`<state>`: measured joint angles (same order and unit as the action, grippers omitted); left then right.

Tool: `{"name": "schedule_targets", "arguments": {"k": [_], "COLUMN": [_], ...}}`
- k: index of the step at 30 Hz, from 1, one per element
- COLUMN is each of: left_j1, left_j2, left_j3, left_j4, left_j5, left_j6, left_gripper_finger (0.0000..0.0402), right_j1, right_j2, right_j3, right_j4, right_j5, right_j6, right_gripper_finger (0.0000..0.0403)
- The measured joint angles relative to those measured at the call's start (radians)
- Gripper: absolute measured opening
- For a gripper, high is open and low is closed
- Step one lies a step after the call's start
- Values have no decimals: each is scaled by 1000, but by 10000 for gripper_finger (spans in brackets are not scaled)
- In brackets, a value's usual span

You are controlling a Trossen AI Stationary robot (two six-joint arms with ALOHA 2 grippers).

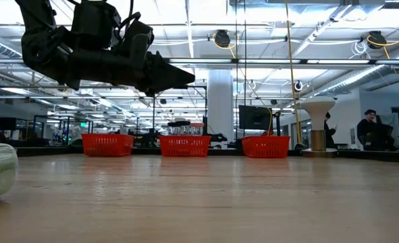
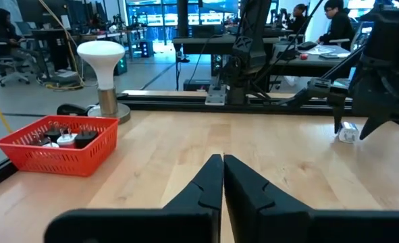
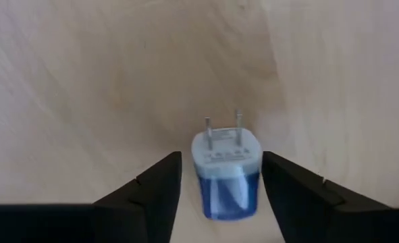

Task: Pick & Place Office items
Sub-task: Put the blue charger adapter into the right orange basket

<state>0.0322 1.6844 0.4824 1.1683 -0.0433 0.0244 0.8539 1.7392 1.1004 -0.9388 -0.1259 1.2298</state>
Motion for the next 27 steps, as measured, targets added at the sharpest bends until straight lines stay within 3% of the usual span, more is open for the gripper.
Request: {"name": "schedule_targets", "arguments": {"k": [6, 10, 12, 18, 20, 22, 27], "left_j1": [0, 0, 0, 0, 0, 0, 0], "left_j2": [0, 0, 0, 0, 0, 0, 0], "left_j3": [0, 0, 0, 0, 0, 0, 0], "left_j4": [0, 0, 0, 3, 3, 3, 3], "left_j5": [0, 0, 0, 0, 0, 0, 0], "left_j6": [-1, 0, 0, -2, -2, -2, -3], "left_gripper_finger": [14, 3, 4, 18, 15, 8, 7], "right_j1": [-1, -7, -16, -78, -129, -202, -430], "right_j2": [9, -39, -86, -237, -271, -293, -292], "right_j3": [0, -1, -1, -65, -153, -265, -535], "right_j4": [18, 21, 17, 25, 128, 309, 1030], "right_j5": [0, 65, 168, 683, 784, 814, 776], "right_j6": [-1, 22, 41, 6, -62, -180, -606], "right_gripper_finger": [147, 123, 123, 123, 123, 123, 123]}}
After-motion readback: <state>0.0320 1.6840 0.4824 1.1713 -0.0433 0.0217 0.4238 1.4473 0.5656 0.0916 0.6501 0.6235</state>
